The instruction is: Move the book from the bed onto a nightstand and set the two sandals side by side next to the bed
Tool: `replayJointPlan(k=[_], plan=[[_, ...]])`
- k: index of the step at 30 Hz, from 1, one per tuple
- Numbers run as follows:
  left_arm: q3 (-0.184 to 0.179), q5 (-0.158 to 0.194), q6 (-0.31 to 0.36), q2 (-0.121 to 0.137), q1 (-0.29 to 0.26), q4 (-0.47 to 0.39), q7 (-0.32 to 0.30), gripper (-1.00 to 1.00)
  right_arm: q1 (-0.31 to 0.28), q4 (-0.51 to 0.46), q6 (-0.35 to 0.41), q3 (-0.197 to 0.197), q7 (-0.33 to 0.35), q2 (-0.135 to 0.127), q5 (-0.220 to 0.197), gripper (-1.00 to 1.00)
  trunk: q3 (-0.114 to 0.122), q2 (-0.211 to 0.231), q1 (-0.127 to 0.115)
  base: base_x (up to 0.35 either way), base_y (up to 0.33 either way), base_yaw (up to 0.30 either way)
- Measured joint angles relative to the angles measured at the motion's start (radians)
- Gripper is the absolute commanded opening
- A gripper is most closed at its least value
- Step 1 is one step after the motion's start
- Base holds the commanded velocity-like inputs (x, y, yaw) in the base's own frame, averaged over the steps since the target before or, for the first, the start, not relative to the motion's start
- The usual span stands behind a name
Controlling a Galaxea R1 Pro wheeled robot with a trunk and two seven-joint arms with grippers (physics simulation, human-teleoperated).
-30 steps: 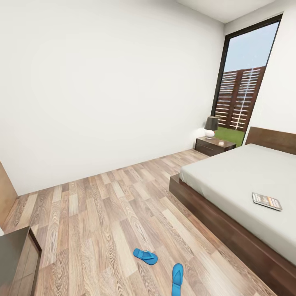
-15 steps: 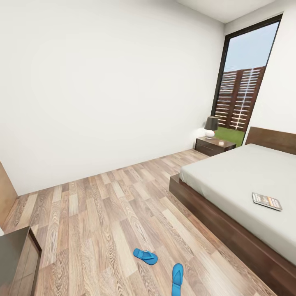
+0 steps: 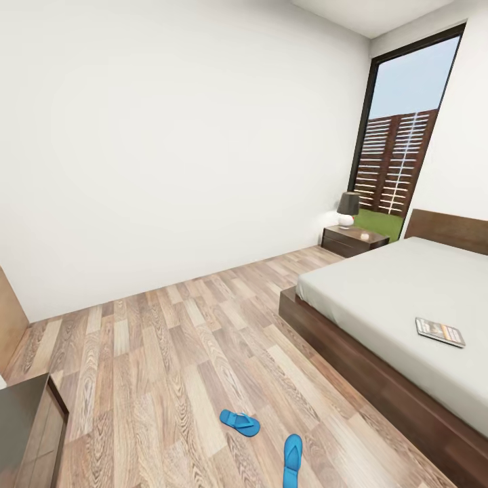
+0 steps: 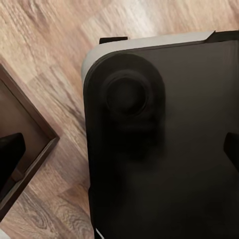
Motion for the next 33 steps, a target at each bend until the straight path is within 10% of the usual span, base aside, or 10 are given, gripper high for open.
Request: replayJointPlan(k=[33], plan=[[-0.026,0.001,0.001,0.001,-0.088,-0.156,0.01,1.0,-0.027,-0.116,-0.007,-0.016,-0.023,0.0,0.001,1.0,0.0,0.0,0.0,0.0,0.0,0.0]])
